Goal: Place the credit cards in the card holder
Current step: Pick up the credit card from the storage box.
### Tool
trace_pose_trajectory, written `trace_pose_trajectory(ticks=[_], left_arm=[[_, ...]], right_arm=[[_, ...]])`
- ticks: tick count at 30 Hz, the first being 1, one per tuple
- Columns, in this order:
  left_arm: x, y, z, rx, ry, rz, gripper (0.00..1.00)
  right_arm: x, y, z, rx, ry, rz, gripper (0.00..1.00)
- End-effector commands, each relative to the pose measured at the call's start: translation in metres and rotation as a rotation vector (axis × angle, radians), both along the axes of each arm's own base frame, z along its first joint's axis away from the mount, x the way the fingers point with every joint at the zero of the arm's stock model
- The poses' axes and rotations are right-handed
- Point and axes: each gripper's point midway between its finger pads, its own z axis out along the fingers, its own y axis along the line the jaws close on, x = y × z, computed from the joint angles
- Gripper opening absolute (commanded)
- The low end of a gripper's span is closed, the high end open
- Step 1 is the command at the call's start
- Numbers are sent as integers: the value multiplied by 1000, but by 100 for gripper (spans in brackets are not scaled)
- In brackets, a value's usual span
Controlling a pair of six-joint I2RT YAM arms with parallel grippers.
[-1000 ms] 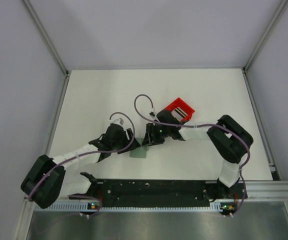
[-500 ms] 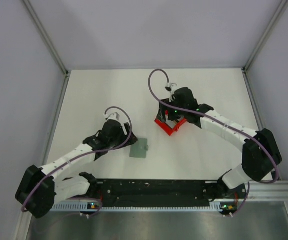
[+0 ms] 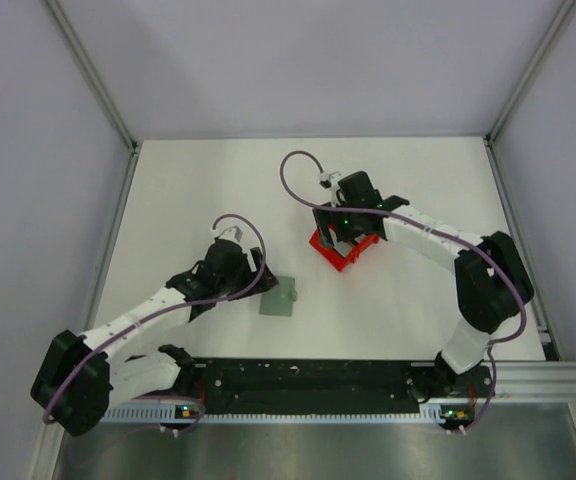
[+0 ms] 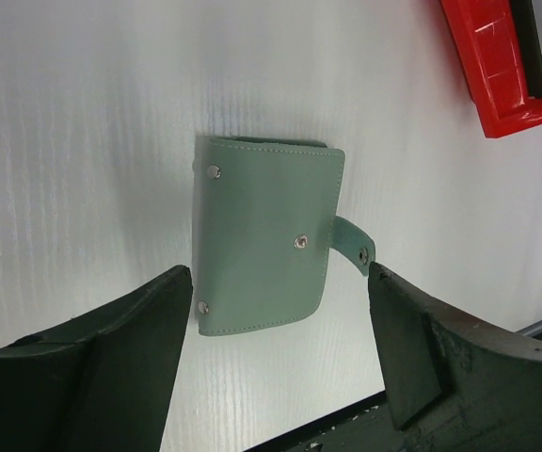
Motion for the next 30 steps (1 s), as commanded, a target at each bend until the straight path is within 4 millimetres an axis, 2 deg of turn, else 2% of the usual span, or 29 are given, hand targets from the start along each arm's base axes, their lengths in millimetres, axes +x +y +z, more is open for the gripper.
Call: trace_pose_trajectory(ticks=[1, 7, 10, 18, 25, 30], left_arm=[[8, -10, 16, -38, -54, -32, 79], [9, -14, 17, -51, -54, -39, 79], [9, -13, 15, -51, -50, -36, 79], [9, -15, 14, -58, -47, -37, 79], [9, -15, 12, -59, -42, -37, 79], [9, -16, 11, -58, -37, -38, 79]], right_arm=[[8, 5, 1, 74, 53, 35, 76], [0, 12, -14, 113, 135, 70, 75], [-6, 18, -10, 144, 148, 101, 75], [-5, 17, 3, 196, 153, 99, 68], [-6, 16, 5, 219, 167, 102, 60], [-5, 16, 8, 235, 170, 100, 59]])
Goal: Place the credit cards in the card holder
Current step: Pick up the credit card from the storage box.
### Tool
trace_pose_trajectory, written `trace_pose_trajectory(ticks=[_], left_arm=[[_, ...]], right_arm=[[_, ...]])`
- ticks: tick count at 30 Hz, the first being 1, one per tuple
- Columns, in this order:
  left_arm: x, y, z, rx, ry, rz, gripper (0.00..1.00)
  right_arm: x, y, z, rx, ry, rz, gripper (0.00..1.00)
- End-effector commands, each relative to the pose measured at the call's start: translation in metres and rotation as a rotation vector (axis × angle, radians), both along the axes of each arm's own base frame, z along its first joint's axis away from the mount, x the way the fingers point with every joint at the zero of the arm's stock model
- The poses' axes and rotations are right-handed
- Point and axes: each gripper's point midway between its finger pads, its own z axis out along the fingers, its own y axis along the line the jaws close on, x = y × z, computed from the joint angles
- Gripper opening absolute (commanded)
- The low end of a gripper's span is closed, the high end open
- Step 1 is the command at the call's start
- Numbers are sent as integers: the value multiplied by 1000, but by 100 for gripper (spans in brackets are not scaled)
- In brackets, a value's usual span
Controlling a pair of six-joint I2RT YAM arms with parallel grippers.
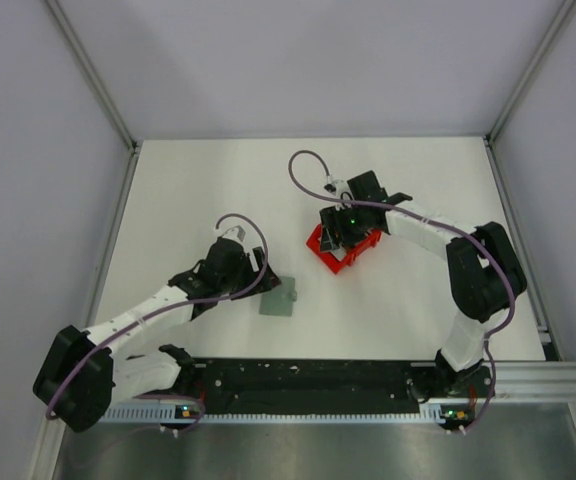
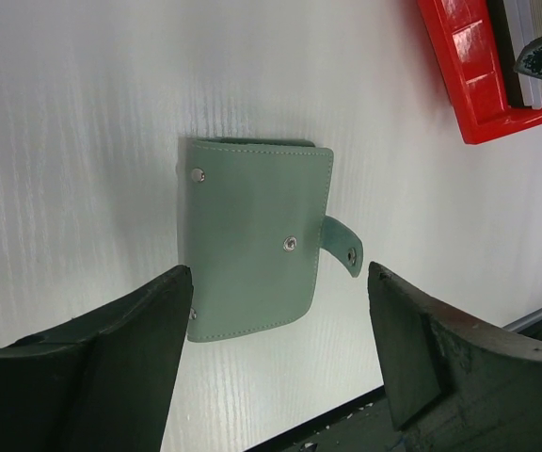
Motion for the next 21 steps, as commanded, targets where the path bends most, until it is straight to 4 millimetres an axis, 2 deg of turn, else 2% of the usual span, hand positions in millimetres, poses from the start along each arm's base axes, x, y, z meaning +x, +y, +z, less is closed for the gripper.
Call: trace_pose_trajectory(ticks=[1, 8, 13, 21], left_arm=[[9, -7, 10, -31, -40, -8, 79], [9, -8, 10, -33, -40, -10, 79], [8, -9, 10, -35, -40, -12, 79], [8, -8, 8, -35, -35, -10, 79]], right_arm=[[11, 8, 33, 76, -53, 6, 58], [13, 6, 33, 83, -46, -7, 46], [13, 5, 34, 86, -44, -8, 44], [17, 2, 40, 118, -33, -26, 34]])
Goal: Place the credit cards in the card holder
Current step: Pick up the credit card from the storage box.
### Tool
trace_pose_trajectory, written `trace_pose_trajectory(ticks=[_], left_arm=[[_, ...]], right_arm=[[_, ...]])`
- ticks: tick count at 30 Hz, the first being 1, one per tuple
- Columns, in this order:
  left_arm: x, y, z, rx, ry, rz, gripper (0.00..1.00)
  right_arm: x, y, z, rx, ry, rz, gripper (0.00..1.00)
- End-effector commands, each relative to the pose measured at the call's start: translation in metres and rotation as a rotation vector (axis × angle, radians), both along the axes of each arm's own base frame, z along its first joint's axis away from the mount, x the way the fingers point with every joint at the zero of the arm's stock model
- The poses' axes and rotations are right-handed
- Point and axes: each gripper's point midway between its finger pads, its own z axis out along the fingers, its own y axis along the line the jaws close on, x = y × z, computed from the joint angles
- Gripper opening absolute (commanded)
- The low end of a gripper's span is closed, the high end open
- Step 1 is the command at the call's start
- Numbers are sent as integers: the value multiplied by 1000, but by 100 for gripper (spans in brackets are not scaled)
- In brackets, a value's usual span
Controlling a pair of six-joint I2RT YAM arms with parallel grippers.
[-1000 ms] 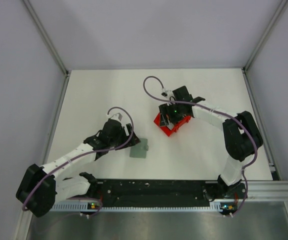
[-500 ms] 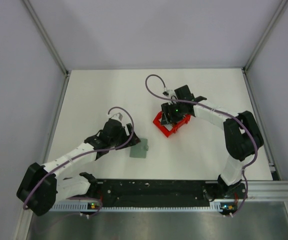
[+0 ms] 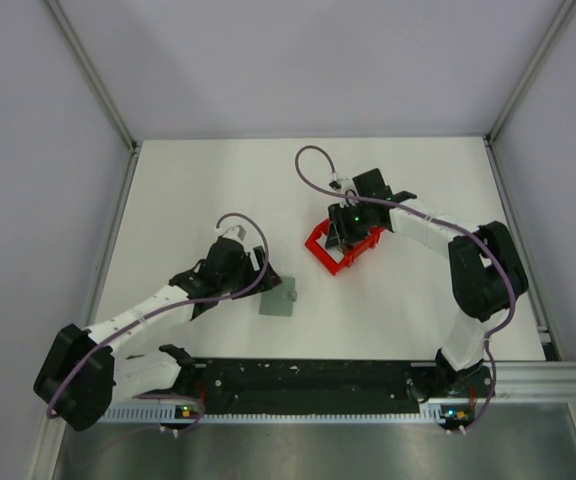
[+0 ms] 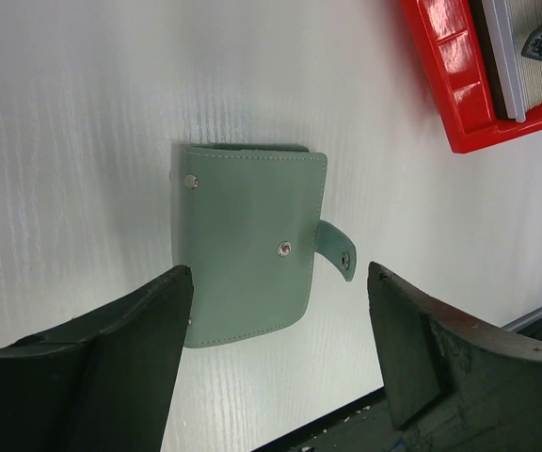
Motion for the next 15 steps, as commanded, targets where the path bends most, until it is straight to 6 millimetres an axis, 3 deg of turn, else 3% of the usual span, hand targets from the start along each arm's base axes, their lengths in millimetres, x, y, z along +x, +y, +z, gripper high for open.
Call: trace_pose_trajectory(ticks=[1, 7, 9, 12, 15], left_arm=[[5, -6, 7, -27, -27, -9, 79], [6, -6, 8, -30, -29, -10, 79], [6, -7, 8, -30, -29, -10, 79], [6, -7, 8, -32, -27, -10, 79], [5, -7, 7, -29, -26, -14, 79]], right_arm=[[16, 5, 37, 81, -60, -13, 33], [18, 3, 39, 89, -62, -14, 29], [16, 4, 39, 94, -57, -9, 19], [17, 4, 37, 93, -49, -12, 12], [16, 4, 34, 91, -40, -11, 11]])
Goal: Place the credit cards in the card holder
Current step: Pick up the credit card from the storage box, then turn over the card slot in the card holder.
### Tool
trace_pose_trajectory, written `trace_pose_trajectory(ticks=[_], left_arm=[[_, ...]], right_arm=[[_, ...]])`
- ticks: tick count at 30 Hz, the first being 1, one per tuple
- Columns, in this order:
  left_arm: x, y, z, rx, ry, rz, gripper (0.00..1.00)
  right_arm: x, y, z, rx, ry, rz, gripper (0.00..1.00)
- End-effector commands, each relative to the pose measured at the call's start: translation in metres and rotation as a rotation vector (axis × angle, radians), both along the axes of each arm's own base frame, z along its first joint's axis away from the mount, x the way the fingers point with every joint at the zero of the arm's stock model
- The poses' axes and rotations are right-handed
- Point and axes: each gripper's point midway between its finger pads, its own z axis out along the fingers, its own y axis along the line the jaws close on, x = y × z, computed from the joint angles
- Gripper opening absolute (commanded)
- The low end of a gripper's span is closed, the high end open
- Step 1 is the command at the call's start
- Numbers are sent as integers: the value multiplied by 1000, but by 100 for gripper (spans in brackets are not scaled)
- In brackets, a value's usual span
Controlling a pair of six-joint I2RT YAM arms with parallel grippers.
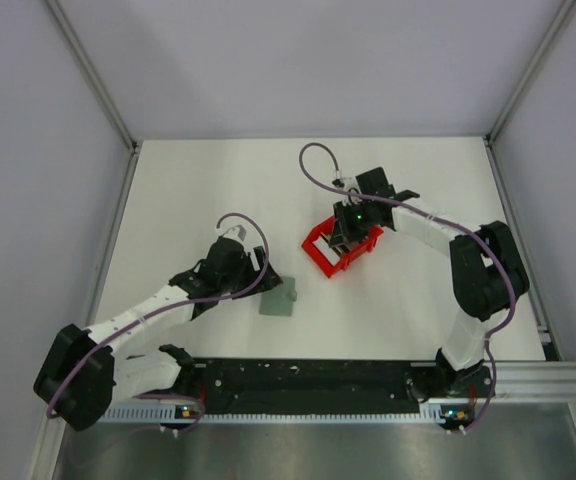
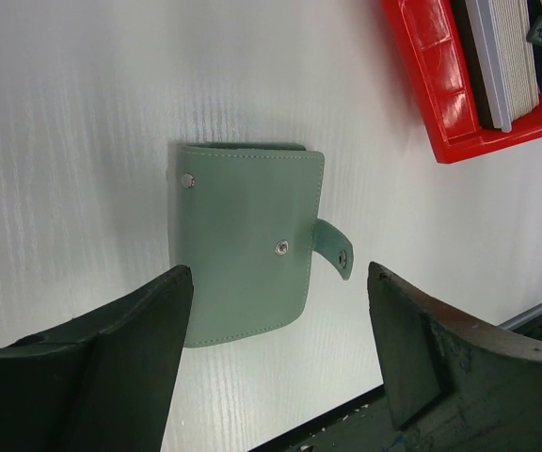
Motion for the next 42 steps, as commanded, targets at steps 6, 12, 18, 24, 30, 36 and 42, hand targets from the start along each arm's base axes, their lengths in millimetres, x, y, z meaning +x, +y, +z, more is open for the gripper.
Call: trace_pose_trajectory(ticks=[6, 12, 18, 24, 30, 36, 42], left_arm=[[4, -6, 4, -22, -20, -10, 79], [5, -6, 7, -19, -28, -13, 79], [5, -5, 8, -18, -29, -11, 79], [6, -1, 9, 5, -28, 3, 79], [11, 41, 8, 137, 2, 229, 78], [0, 77, 5, 201, 36, 416, 78], [-9, 83, 5, 191, 48, 439, 79]], right_arm=[[20, 1, 38, 56, -92, -18, 4], [35, -10, 58, 7, -195, -67, 0], [34, -11, 65, 22, -218, -79, 0], [38, -35, 106, -11, -395, -208, 0], [4, -21, 141, 65, -437, -277, 0], [-56, 47, 113, 246, -316, -411, 0], [-82, 103, 85, 247, -229, -370, 0]])
